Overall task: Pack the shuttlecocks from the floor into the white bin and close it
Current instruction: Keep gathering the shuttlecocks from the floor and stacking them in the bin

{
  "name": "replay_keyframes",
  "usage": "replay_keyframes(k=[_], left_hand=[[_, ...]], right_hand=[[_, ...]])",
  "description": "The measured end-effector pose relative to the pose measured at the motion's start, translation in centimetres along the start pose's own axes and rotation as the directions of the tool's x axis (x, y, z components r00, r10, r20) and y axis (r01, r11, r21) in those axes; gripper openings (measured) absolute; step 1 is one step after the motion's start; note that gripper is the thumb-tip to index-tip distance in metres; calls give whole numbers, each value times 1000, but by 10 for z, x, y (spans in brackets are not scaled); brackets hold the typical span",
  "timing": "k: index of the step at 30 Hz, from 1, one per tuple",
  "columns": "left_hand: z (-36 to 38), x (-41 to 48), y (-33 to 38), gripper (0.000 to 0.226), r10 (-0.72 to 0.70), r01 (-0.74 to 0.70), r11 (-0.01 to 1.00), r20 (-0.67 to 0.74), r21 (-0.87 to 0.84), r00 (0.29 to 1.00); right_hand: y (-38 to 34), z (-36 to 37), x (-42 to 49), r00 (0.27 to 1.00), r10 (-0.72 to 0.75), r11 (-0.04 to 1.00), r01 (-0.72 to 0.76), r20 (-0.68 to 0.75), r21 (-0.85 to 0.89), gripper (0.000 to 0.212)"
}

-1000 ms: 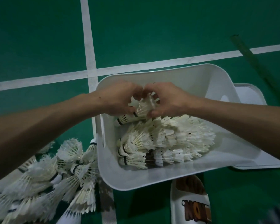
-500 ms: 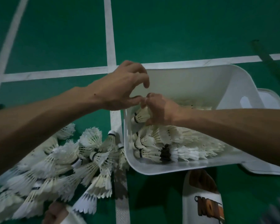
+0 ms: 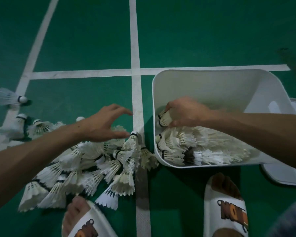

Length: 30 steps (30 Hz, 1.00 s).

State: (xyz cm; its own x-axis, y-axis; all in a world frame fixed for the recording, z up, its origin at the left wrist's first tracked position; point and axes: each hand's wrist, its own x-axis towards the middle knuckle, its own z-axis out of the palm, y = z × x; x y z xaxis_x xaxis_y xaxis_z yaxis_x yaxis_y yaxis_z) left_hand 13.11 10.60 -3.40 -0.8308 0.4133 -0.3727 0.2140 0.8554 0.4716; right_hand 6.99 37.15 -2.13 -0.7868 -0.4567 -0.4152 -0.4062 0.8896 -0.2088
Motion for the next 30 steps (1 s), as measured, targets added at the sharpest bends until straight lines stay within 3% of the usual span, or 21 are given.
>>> replay_keyframes(k=[4, 8, 11, 14, 17, 21, 24, 27, 30], left_hand=[[8, -15, -16, 86, -30, 25, 998, 93, 52, 995], [8, -23, -28, 77, -40, 39, 999, 126, 13, 991], [6, -29, -34, 80, -37, 38, 999, 180, -2, 983], [8, -35, -40, 74, -31, 40, 998, 200, -41, 979], [15, -44, -45, 92, 6, 16, 995, 218, -99, 976], [20, -47, -49, 104, 26, -15, 999, 227, -47, 974], [20, -42, -47, 89, 31, -30, 1000, 232, -5, 972], [20, -37, -47, 67, 13, -21, 999, 184, 43, 983], [21, -38, -53, 52, 14, -21, 998, 91, 67, 996]], right_hand=[[-5, 4, -4, 999, 35, 997, -33, -31, 66, 62], [-6, 12, 1, 997, 72, 991, -73, 16, 113, 66], [-7, 5, 0, 993, 91, 952, -108, 71, 285, 67], [-11, -13, -7, 977, 124, 913, -45, -172, 406, 47], [-26, -34, -23, 899, 138, 877, 85, -416, 474, 16], [-61, -57, -46, 828, -28, 890, 276, -559, 364, 13], [-91, -54, -53, 880, -151, 873, 332, -450, 356, 18], [-117, -36, -53, 957, -207, 879, 274, -204, 391, 24], [-136, -18, -49, 950, -292, 925, 310, -111, 218, 35]])
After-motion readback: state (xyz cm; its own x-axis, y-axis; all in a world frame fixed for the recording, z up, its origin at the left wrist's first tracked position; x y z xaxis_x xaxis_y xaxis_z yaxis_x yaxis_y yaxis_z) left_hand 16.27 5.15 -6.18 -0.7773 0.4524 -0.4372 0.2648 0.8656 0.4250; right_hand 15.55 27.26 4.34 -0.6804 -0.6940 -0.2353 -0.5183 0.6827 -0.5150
